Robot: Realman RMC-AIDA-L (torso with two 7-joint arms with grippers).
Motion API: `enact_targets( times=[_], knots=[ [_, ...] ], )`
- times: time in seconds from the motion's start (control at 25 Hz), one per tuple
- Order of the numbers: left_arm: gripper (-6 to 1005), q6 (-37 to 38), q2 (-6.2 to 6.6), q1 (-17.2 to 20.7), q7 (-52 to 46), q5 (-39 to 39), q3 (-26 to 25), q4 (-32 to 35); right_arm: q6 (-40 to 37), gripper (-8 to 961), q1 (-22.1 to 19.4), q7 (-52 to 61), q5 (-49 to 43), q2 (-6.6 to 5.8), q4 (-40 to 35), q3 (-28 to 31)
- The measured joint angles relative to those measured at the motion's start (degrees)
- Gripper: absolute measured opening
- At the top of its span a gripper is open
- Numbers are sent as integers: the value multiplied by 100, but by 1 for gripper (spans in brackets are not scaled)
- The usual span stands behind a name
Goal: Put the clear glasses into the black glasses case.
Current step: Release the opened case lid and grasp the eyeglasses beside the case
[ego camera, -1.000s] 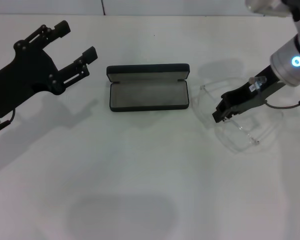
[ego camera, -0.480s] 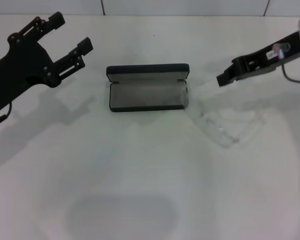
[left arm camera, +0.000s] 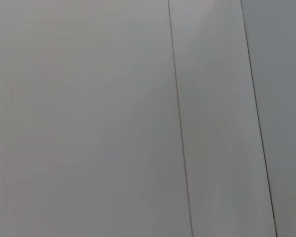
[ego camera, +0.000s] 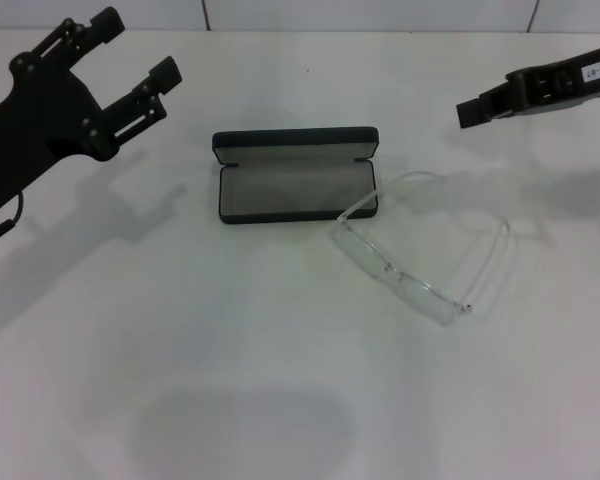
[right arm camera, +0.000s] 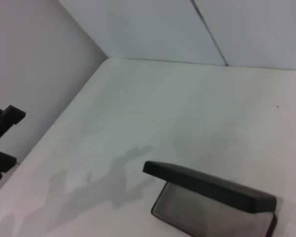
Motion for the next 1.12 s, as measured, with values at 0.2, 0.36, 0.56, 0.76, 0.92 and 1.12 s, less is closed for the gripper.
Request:
enact_targets(
  times=[0.2,0.36,0.56,0.76,0.92,1.12],
  knots=[
    [759,3,-2,-9,-2,0,0,-19,-362,39,516,-83,-90,-195,561,-100],
    [759,4,0,-8,-2,-1,0,-18,-752,59,857,-780,-70,-188,1137,-7],
    [759,1,1,31,16,-62,0,-26,-864,84,913,-1303,135,-210,1424,783],
    [758,4,2,117,29,-118,0,-33,-783,159,963,-1355,145,-225,1396,769],
    [758,4,-1,121,25,-122,5,-40,-626,337,1067,-1271,-23,-145,1544,308],
    [758,5,-3,114,9,-123,2,-40,-459,514,1544,-745,-992,8,1674,-398]
  ],
)
